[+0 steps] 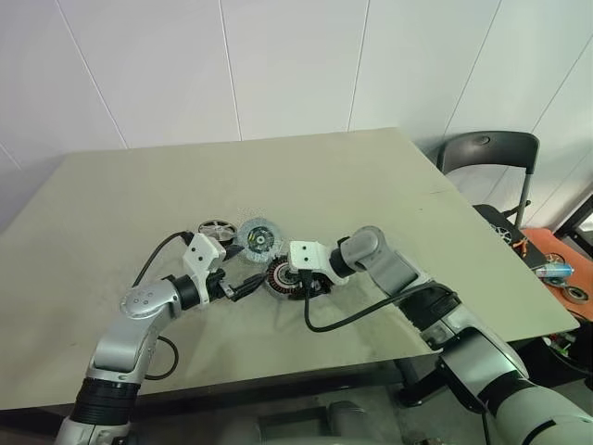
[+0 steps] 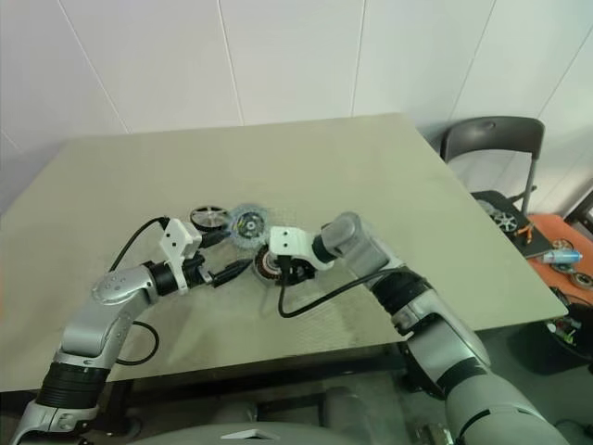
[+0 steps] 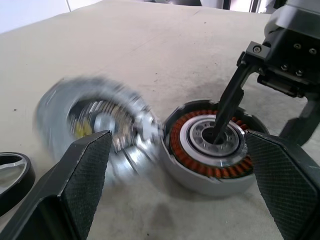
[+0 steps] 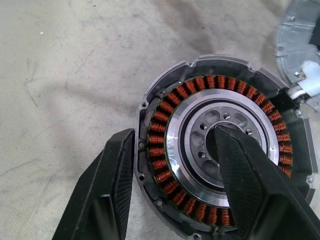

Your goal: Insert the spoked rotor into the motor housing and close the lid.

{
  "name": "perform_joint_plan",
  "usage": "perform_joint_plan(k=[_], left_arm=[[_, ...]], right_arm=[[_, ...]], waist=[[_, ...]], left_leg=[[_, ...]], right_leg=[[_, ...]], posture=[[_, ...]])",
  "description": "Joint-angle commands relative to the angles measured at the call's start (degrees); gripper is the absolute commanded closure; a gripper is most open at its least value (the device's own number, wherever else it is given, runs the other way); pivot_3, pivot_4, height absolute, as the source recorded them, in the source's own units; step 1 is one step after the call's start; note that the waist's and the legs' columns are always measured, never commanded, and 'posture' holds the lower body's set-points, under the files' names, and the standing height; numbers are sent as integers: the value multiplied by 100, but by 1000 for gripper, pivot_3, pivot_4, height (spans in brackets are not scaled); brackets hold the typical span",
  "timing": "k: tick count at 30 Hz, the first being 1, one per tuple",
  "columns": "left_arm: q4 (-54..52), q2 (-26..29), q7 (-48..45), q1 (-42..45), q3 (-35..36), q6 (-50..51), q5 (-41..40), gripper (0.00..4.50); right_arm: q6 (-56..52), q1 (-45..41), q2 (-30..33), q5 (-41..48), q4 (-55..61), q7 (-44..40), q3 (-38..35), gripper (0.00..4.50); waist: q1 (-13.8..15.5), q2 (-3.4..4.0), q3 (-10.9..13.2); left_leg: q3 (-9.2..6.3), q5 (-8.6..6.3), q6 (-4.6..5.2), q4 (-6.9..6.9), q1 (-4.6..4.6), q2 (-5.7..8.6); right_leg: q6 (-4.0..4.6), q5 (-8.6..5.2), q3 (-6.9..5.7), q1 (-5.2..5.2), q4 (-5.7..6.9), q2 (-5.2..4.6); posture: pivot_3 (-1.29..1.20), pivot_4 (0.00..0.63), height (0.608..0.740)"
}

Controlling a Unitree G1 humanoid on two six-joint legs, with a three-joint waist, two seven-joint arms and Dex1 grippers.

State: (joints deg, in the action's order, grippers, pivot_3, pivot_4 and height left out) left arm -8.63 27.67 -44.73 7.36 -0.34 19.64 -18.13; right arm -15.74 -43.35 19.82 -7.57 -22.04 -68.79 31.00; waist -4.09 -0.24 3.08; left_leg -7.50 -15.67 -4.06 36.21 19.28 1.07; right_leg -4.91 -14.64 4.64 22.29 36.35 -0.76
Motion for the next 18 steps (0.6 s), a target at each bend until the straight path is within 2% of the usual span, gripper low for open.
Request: perform_joint_plan(k=[1,11,18], left_arm=[[-46,68,-8,57,106,-126,-23,0],[2,43,-2,71,73,-170,-19,0],[-32,34,13,57,51,-140,-20,0]], right_arm=[[-247,27,-8,163,106,-14,-207,2248],[-2483,-39,120,752,737,-272,-496,2248],[-3456,-65,7,907,840,136,-471,2248]], waist=[[2,2,1],[90,7,5],[156,7,5]], left_leg=[[0,0,0,0,3,0],[-3,0,0,-9,18,2],[-1,-1,-1,-17,21,2]], right_leg=[[0,0,0,3,0,0],[-10,6,-3,13,-13,-5],[-5,2,-4,17,-18,-5]], posture=[[0,0,740],[0,0,740],[0,0,740]])
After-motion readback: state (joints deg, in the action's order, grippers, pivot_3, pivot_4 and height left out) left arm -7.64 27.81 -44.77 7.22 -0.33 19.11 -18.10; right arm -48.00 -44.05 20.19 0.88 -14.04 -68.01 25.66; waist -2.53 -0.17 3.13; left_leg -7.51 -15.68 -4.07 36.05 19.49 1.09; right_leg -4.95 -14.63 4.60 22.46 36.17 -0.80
